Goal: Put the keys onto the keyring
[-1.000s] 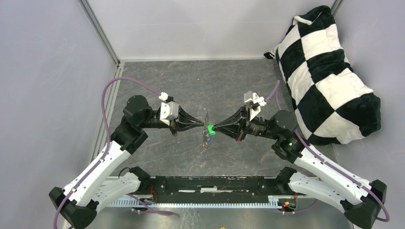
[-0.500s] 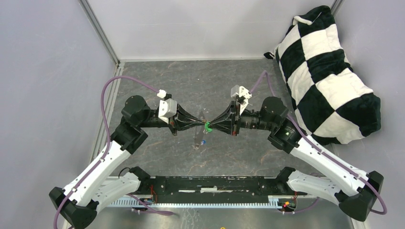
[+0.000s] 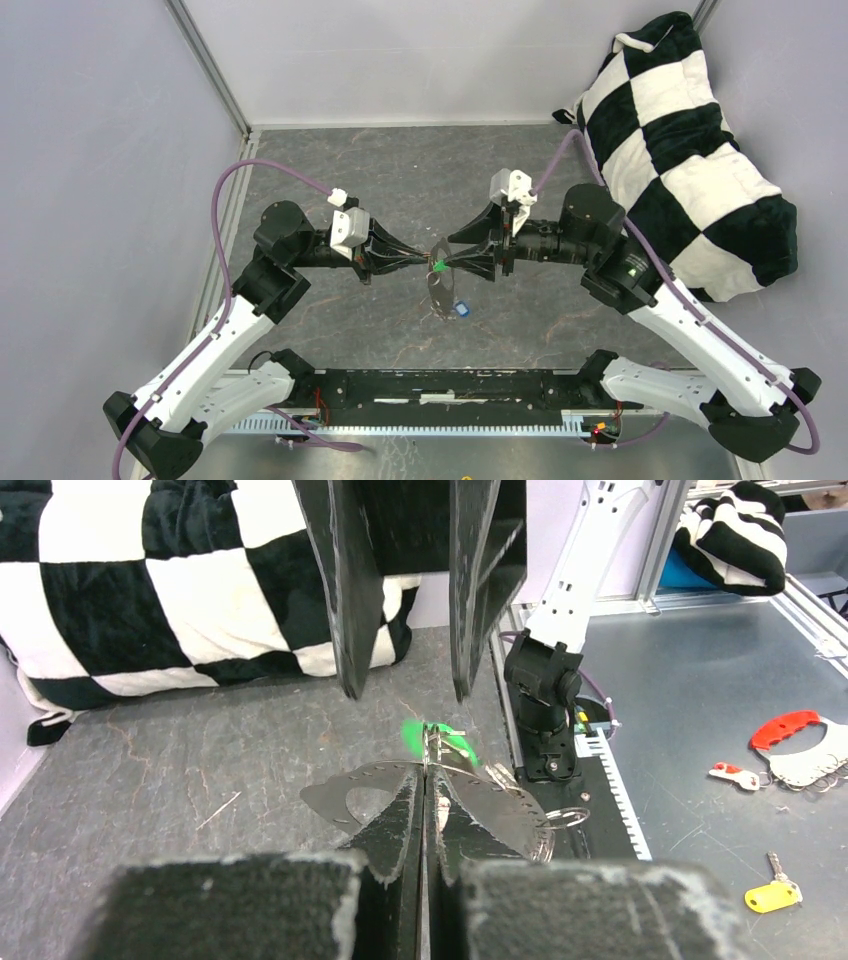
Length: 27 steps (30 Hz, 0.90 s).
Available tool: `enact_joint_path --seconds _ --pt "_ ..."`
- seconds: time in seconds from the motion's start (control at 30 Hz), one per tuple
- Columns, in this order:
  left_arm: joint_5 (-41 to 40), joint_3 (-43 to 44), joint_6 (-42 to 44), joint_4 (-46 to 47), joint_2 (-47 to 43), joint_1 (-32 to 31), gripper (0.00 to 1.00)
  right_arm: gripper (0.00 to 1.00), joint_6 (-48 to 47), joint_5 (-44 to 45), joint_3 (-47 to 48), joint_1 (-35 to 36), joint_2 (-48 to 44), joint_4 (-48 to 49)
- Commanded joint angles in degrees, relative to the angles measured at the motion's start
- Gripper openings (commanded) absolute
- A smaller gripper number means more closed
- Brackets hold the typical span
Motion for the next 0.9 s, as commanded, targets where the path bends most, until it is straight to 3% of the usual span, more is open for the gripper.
enact_joint_path --seconds 0.0,0.23,0.43,0.87 --pt "1.8 0.1 -2.8 2.9 -1.1 -0.2 0.02 0.5 -4.8 -0.4 5.2 -0.1 -0.6 -2.5" --pt "1.8 0.4 -4.2 3.5 -0.9 -0.2 0.02 0.5 -6.2 -3.6 2.9 -0.1 0.6 5.4" --pt "1.8 0.2 -4.3 3.6 -1.0 -0.2 0.02 0.45 -1.6 -8.0 1.1 -0.1 2.4 12.9" --pt "1.7 0.6 -4.5 3.6 -0.8 -0.2 0.02 0.35 0.5 -9.5 -2.4 -0.2 3.2 15.1"
